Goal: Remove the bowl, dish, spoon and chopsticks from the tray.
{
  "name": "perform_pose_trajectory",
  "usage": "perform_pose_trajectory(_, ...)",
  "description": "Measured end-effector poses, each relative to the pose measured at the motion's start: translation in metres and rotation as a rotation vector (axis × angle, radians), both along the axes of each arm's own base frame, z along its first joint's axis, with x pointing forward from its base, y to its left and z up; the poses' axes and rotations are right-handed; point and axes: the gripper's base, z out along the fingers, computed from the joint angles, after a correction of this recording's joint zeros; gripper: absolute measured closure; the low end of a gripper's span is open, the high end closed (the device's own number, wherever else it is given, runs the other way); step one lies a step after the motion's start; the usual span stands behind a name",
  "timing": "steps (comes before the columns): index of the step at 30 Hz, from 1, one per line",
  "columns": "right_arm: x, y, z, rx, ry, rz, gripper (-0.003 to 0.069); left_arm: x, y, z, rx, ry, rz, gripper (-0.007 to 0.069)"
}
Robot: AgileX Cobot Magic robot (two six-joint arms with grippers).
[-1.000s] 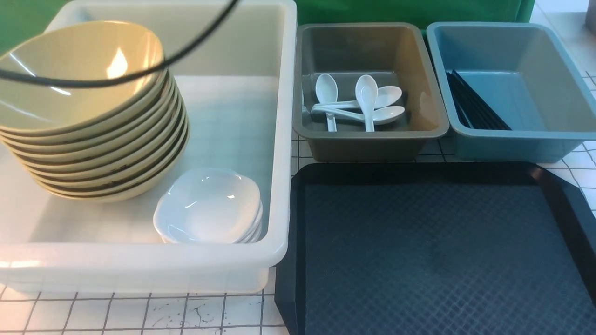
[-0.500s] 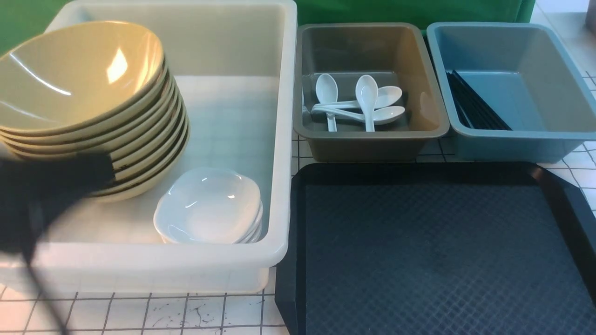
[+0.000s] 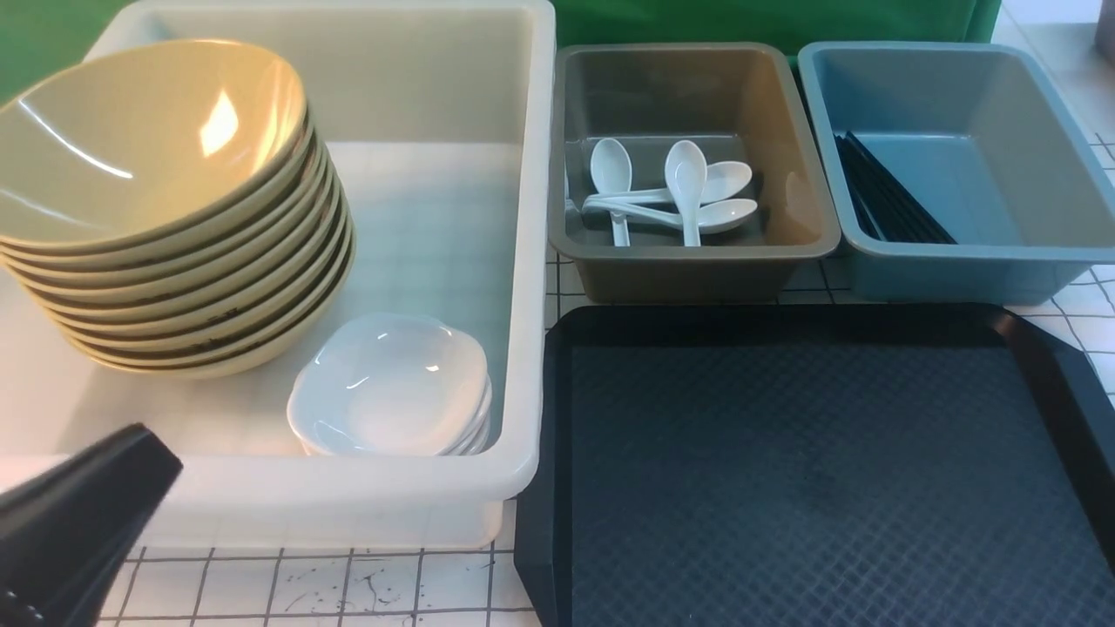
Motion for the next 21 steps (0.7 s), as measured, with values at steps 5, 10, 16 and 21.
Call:
perform_pose_trajectory(5,-0.001,-0.001,-0.001,-0.01,0.013,-0.004,0.0634,0.0,-0.004,-0.015,0.025,0.074,-0.045,0.0625)
perform_pose_trajectory(10,0.0,0.0,-0.003,-0.018,0.021,-0.004,0.0631,-0.003,-0.01,-0.034,0.082,0.179,-0.122,0.0625)
perform_pose_trajectory(16,0.0,-0.001,-0.004,-0.019,0.024,-0.023,0.0623,-0.014,-0.018,-0.048,0.164,0.305,-0.257,0.0625)
perform_pose_trajectory(21,0.004,-0.009,-0.007,-0.015,0.043,-0.171,0.0622,-0.017,-0.019,-0.052,0.203,0.321,-0.295,0.0625)
